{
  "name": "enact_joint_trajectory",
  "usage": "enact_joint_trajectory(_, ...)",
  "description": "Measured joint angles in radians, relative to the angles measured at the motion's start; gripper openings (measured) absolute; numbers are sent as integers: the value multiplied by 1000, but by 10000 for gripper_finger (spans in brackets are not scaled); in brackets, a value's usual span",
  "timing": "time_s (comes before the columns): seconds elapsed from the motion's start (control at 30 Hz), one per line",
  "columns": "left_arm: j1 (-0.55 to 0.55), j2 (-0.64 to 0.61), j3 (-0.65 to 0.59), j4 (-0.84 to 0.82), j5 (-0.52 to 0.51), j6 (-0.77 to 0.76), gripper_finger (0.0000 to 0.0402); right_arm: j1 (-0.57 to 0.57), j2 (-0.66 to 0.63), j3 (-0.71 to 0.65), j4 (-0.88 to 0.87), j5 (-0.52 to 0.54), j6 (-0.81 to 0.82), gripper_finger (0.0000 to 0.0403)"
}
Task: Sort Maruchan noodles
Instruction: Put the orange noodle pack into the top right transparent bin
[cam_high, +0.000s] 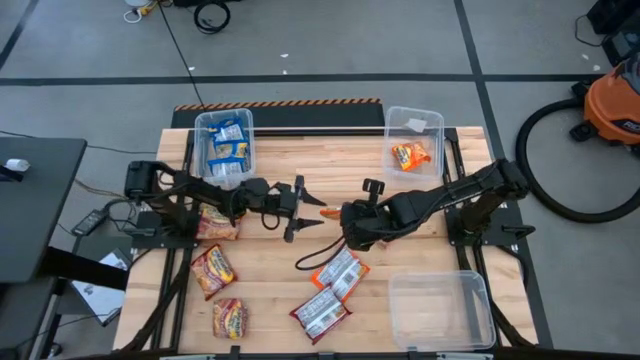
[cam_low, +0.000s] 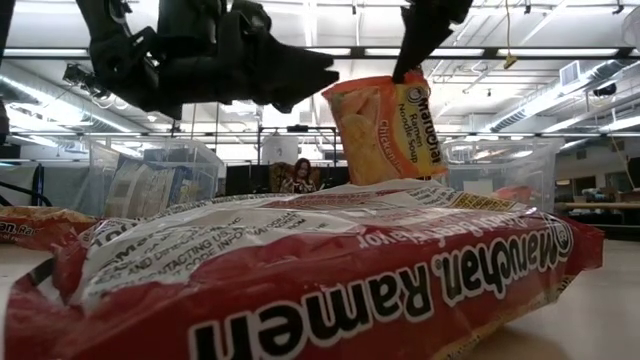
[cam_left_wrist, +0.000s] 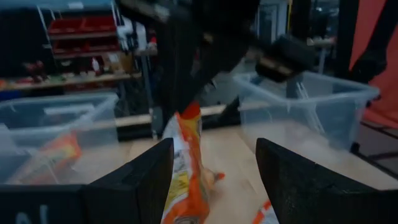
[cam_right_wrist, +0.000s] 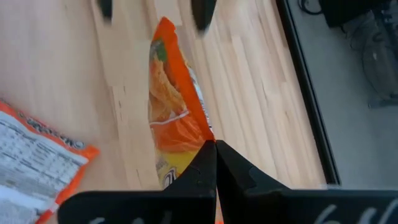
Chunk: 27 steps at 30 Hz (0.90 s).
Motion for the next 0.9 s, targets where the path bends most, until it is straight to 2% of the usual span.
enact_joint_trajectory(0.4, 1, 32, 23, -30, -11, -20, 235, 0, 0, 0, 154, -30, -81, 2)
enact_joint_trajectory(0.5, 1, 32, 23, -60, -43, -37, 220, 2, 0, 0, 181, -23, -99, 3)
enact_joint_trajectory(0.6, 1, 32, 23, -47, -45, -53, 175, 3, 0, 0, 216, -28, -113, 4)
enact_joint_trajectory(0.8, 2, 32, 23, -40, -45, -60, 21, 1, 2, 0, 229, -29, -110, 6)
enact_joint_trajectory(0.9, 7, 32, 23, -63, -45, -68, 8, -1, 3, 0, 229, -29, -112, 9)
